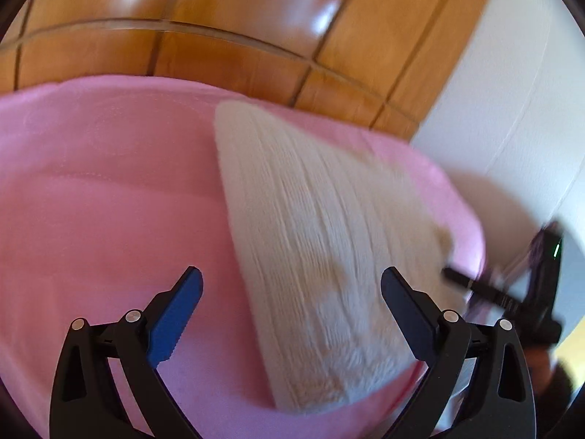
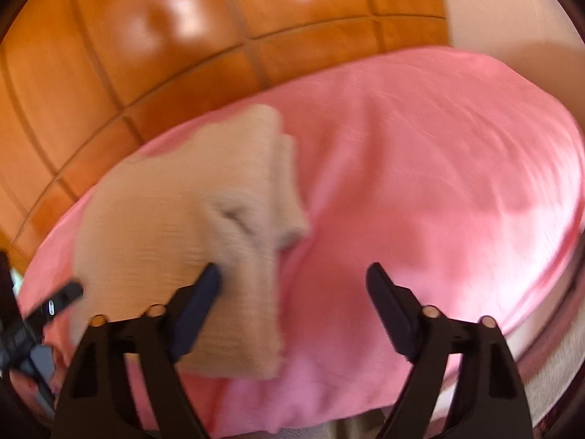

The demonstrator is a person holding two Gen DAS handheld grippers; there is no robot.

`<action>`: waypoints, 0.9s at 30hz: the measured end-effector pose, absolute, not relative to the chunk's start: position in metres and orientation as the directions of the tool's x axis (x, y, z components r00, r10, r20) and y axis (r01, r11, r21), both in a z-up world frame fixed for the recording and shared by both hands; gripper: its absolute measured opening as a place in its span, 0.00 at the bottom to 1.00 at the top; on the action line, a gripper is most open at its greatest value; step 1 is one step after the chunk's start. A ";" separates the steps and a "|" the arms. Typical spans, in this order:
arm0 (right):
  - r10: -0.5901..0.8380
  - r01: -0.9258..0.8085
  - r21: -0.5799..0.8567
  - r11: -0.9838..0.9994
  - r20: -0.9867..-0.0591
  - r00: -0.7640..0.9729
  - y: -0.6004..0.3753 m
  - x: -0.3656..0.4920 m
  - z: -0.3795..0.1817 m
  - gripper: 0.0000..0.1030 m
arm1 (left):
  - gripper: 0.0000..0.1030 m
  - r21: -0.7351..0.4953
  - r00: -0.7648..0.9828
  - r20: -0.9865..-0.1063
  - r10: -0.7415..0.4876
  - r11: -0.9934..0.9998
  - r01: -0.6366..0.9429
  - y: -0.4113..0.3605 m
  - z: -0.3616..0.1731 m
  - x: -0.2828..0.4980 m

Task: Fold small clothes
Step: 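Grasp the folded sweater bundle with the right tool and lift it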

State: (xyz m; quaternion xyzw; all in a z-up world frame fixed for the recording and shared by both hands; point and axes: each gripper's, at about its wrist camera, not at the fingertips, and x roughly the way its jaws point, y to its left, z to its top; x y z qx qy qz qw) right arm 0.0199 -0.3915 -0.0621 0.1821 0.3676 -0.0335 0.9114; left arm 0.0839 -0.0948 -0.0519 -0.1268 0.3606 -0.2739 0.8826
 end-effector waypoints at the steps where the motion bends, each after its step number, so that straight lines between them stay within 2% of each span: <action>1: 0.115 0.170 0.340 0.925 -0.676 0.728 -0.390 0.022 -0.061 0.78 | 0.94 -0.446 0.581 -0.570 -0.581 0.813 0.375 -0.093 -0.051 0.090; 4: 0.255 0.132 0.499 0.856 -0.631 0.733 -0.396 0.028 -0.066 0.77 | 0.93 -0.496 0.540 -0.598 -0.593 0.802 0.332 -0.093 -0.055 0.109; 6: 0.356 0.109 0.602 0.791 -0.598 0.718 -0.399 0.034 -0.073 0.77 | 0.86 -0.523 0.478 -0.620 -0.623 0.782 0.339 -0.102 -0.062 0.122; 9: 0.448 0.079 0.690 0.719 -0.548 0.707 -0.408 0.044 -0.079 0.76 | 0.86 -0.555 0.405 -0.625 -0.667 0.745 0.370 -0.118 -0.067 0.134; 15: 0.476 0.113 0.745 0.657 -0.526 0.705 -0.418 0.060 -0.086 0.76 | 0.86 -0.548 0.387 -0.634 -0.669 0.742 0.386 -0.135 -0.070 0.146; 23: 0.429 0.156 0.739 0.656 -0.535 0.728 -0.418 0.099 -0.086 0.80 | 0.87 -0.565 0.395 -0.631 -0.668 0.744 0.356 -0.128 -0.067 0.145; 24: 0.427 0.155 0.736 0.659 -0.536 0.728 -0.417 0.101 -0.086 0.80 | 0.87 -0.558 0.401 -0.632 -0.663 0.749 0.357 -0.126 -0.067 0.144; 27: 0.432 0.121 0.721 0.682 -0.532 0.728 -0.413 0.101 -0.087 0.71 | 0.86 -0.514 0.432 -0.638 -0.638 0.770 0.378 -0.126 -0.066 0.136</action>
